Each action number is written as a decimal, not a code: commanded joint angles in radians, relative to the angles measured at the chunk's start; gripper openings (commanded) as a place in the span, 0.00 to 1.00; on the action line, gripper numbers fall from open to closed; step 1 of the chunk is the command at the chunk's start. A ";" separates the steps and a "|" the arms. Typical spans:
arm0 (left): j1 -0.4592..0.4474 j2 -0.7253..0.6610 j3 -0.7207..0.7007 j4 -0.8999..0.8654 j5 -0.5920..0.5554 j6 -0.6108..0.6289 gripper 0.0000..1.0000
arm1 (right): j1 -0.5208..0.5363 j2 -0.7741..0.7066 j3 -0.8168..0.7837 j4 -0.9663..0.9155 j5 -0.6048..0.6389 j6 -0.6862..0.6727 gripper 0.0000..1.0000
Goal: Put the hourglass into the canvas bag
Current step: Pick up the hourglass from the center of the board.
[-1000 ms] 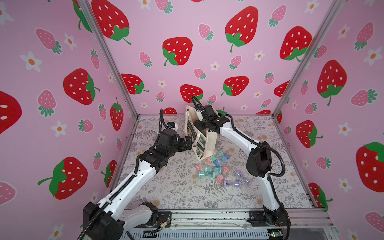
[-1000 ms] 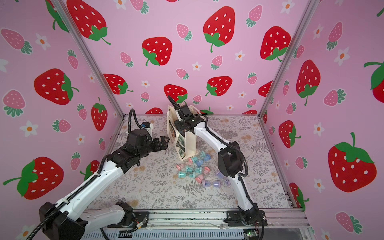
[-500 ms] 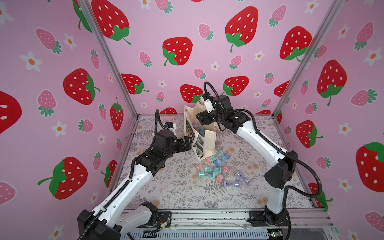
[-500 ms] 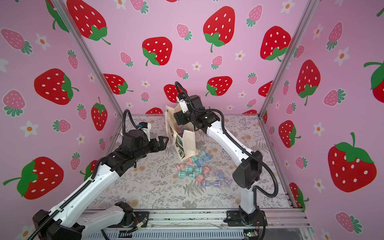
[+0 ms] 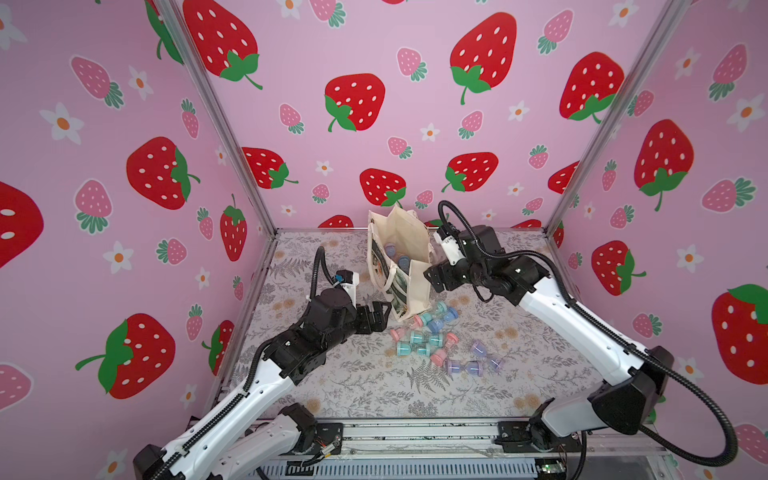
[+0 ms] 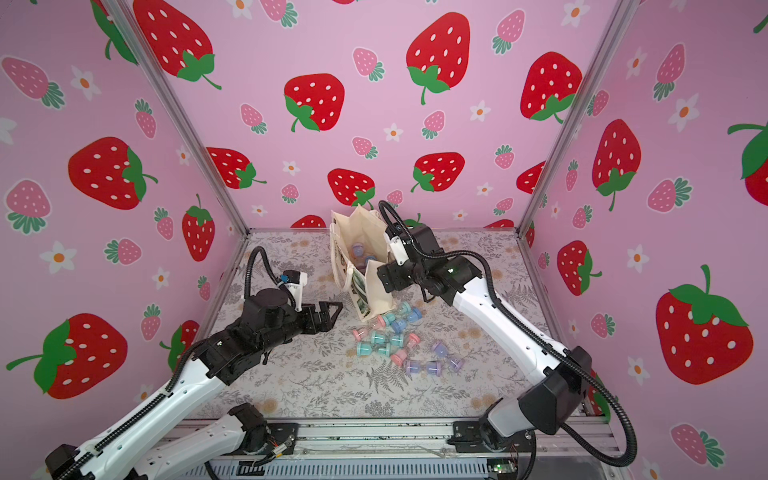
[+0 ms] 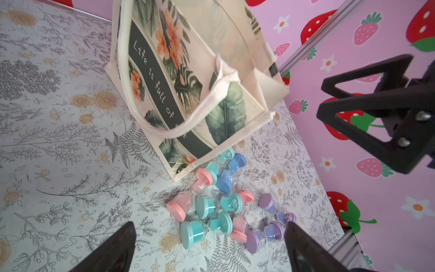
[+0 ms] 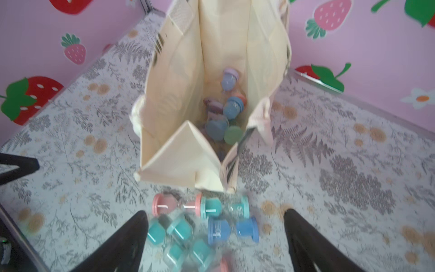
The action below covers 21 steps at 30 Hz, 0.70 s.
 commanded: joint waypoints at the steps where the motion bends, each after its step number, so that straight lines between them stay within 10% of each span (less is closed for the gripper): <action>1: -0.039 -0.026 -0.035 -0.015 -0.047 -0.021 0.99 | 0.023 -0.059 -0.113 -0.099 0.043 0.034 0.91; 21: -0.227 -0.043 -0.208 0.032 -0.139 -0.070 0.99 | 0.172 -0.141 -0.555 -0.136 0.000 0.188 0.90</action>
